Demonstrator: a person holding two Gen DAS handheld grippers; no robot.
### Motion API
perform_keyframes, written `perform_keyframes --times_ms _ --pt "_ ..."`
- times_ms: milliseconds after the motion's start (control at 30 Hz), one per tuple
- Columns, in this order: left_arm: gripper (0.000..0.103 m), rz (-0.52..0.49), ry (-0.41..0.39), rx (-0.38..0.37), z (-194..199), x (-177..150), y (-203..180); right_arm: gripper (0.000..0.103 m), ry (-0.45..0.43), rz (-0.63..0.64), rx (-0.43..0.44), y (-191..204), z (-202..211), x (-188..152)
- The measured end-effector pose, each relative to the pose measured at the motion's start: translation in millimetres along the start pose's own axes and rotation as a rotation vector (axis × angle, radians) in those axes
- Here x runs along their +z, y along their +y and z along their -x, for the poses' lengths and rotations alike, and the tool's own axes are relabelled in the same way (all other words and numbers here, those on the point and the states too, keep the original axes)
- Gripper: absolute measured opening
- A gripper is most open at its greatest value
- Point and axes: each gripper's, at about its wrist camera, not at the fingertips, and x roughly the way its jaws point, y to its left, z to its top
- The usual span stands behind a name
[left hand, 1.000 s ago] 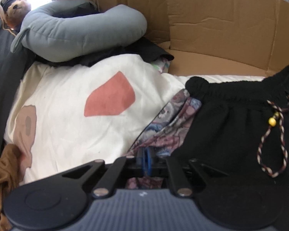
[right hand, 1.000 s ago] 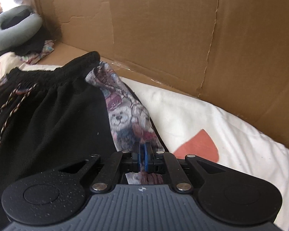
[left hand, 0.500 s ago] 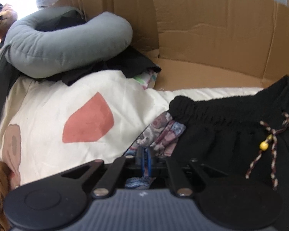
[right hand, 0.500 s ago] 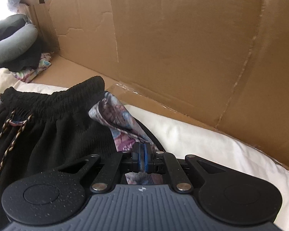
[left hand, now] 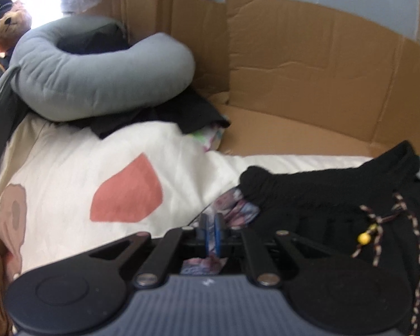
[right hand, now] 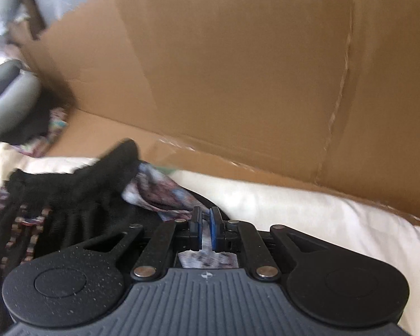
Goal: Fold clothes
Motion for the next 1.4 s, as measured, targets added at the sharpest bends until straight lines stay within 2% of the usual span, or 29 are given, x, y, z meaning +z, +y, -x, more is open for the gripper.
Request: perform_keyframes --times_ms 100,200,433,533,633,833,900,967,1033,1100,1167,1200,1267,1400 --pt "0.006 -0.022 0.007 -0.015 -3.8 3.1 -8.0 0.009 -0.024 0.025 0.037 8.3 4.1 5.5" --pt "0.007 -0.033 0.023 -0.013 -14.4 7.9 -16.6 0.017 -0.026 0.055 0.027 18.9 -4.9 14.2" --pt "0.005 -0.011 0.079 0.034 -47.7 11.7 -17.3 0.018 0.011 0.057 0.004 29.0 -36.2 20.3" --pt "0.005 -0.041 0.085 0.052 -52.3 9.3 -20.8 0.019 0.045 0.052 -0.024 29.5 -50.8 18.1" --pt "0.005 -0.042 0.089 0.053 -49.9 11.2 -20.3 0.019 0.063 0.064 -0.040 31.6 -56.6 18.2" --pt "0.006 -0.010 0.051 0.028 -27.9 14.2 -8.0 0.020 0.027 0.077 -0.008 31.6 -33.3 31.5" --pt "0.009 -0.007 0.042 0.018 -18.3 14.4 -4.5 0.022 0.018 0.078 0.007 27.8 -22.6 35.9" --pt "0.011 0.002 0.037 0.010 -7.6 14.8 -0.3 0.031 0.015 0.080 0.019 24.1 -12.9 41.4" --pt "0.020 0.015 0.032 0.004 3.3 15.5 4.2 0.039 0.015 0.089 0.038 17.9 0.8 45.5" --pt "0.042 0.026 0.024 -0.003 15.2 15.3 8.5 0.041 0.016 0.100 0.056 10.3 16.2 48.7" --pt "0.052 0.031 0.017 -0.007 25.2 14.1 12.1 0.042 0.022 0.116 0.061 2.1 31.5 48.8" --pt "0.055 0.032 0.015 -0.008 29.5 13.3 13.7 0.042 0.025 0.122 0.061 -1.6 39.7 47.3" --pt "0.057 0.042 0.021 -0.007 36.3 11.1 17.4 0.051 0.029 0.132 0.063 -8.8 56.6 43.0" --pt "0.060 0.059 0.035 -0.009 54.8 -0.4 24.6 0.052 0.038 0.158 0.053 -20.6 87.8 25.3"
